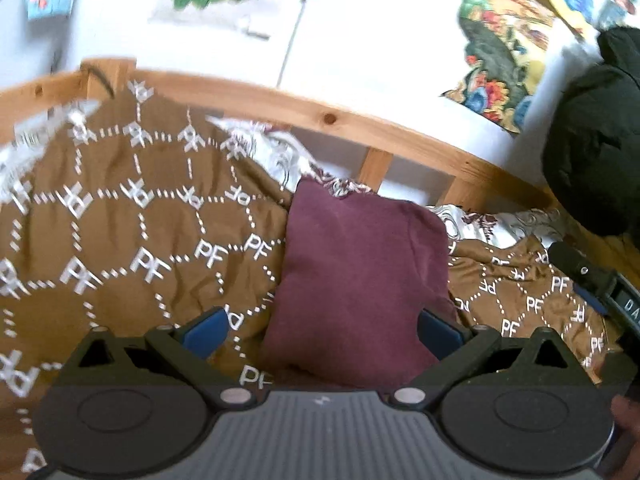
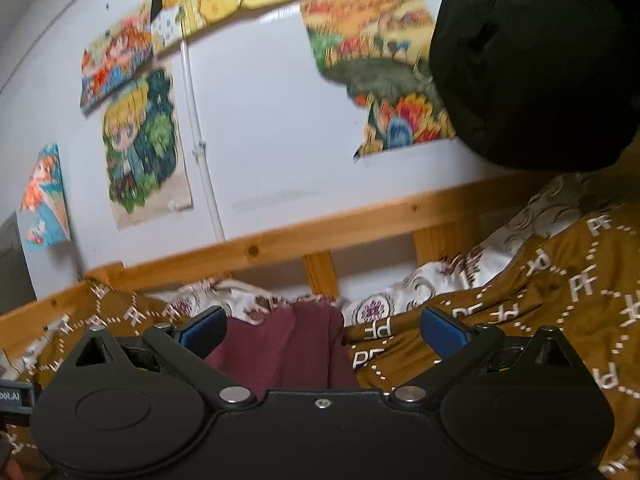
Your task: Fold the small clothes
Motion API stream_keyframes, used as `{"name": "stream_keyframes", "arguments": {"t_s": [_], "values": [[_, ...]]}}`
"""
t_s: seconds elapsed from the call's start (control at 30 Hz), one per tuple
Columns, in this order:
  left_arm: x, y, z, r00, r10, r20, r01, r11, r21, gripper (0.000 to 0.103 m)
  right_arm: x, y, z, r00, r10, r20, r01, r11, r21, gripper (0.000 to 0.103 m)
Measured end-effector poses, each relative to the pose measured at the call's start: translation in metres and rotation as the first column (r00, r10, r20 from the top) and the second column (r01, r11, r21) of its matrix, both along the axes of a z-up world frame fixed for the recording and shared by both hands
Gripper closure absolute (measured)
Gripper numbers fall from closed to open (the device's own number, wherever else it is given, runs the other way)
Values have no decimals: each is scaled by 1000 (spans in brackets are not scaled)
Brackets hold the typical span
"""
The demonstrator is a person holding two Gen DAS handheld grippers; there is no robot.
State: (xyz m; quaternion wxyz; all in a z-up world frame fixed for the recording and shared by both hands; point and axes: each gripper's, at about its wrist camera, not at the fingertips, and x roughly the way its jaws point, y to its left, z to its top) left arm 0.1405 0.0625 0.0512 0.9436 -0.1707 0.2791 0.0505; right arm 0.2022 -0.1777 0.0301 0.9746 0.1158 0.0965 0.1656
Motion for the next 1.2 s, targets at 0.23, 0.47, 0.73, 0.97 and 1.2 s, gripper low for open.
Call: {"name": "stream_keyframes", "arguments": {"t_s": [0.23,0.47,0.73,0.97,1.2], "values": [[-40,-15,24,998,38,46,-41,998,57,1,-52,-14,18,999,0,34,0,1000,5,1],[-76,-21,31,997,45,55,-50,993,103,1,-100,-21,32,999,22,45,-21,1000,-10,1],[-105,-29,20,999,34,28,-38,988,151,1,-137,-27,28,998,54,-11,-55,997,-46,0],[-108,-38,-4,1000,9,-13,-6,981,195,1,-152,-22,10,994,73,-81,-81,992,-98,1],[-104,-39,-17,999,12,42,-21,975,221,1,-158,-16,-13,995,43,-90,-58,985,-164,1]]}}
